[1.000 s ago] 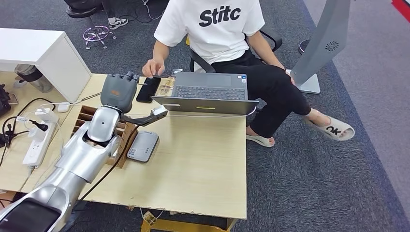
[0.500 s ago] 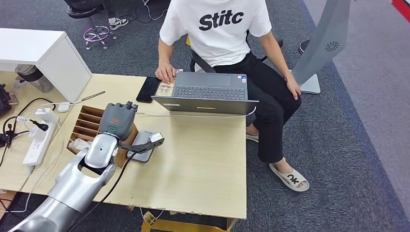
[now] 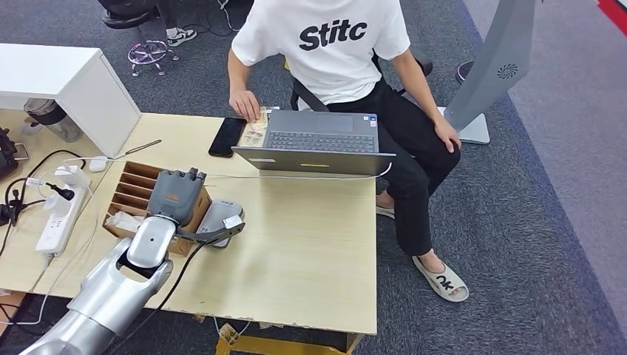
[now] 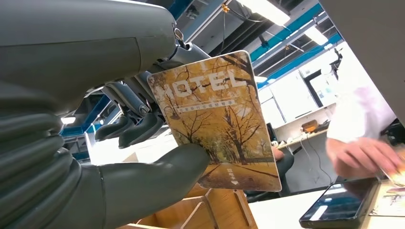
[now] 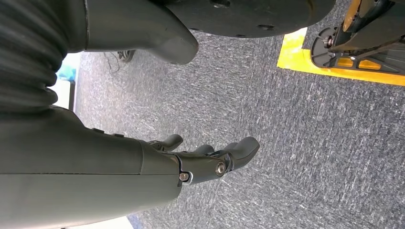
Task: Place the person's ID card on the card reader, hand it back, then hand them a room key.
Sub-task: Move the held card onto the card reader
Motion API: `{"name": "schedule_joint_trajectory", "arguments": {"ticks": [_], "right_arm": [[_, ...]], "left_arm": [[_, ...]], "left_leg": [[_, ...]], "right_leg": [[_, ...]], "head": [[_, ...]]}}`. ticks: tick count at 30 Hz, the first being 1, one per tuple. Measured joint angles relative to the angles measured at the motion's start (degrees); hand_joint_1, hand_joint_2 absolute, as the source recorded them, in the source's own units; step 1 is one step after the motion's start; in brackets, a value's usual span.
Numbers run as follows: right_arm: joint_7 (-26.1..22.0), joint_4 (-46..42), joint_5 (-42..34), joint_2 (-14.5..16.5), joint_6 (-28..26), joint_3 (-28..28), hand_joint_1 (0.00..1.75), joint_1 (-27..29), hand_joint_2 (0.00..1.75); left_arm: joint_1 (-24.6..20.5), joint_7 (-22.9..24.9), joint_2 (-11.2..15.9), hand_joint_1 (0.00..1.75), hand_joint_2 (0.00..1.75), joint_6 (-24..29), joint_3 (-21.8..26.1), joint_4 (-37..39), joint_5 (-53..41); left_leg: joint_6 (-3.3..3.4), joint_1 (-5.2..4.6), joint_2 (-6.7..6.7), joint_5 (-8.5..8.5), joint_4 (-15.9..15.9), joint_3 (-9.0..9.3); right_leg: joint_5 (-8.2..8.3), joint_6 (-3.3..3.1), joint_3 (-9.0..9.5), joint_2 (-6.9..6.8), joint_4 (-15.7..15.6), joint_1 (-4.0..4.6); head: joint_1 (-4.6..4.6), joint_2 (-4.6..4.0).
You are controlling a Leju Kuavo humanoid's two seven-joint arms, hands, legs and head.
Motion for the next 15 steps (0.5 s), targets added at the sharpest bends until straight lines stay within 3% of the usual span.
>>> {"name": "schedule_joint_trajectory", "arguments": {"ticks": [15], "right_arm": [[0.5,0.0,0.7,0.1,0.1,0.0,0.0,0.0,1.75]], "left_arm": [[-0.1,-0.5,-0.5,1.75,1.75,4.4,1.5,3.4,-0.3]], "left_leg": [[-0.17,0.02,-0.01,0.11,0.0,0.11]], "right_leg": [[0.05,-0.07,0.07,-0.01,0.0,0.01]], "head": [[0.0,0.0]]}}
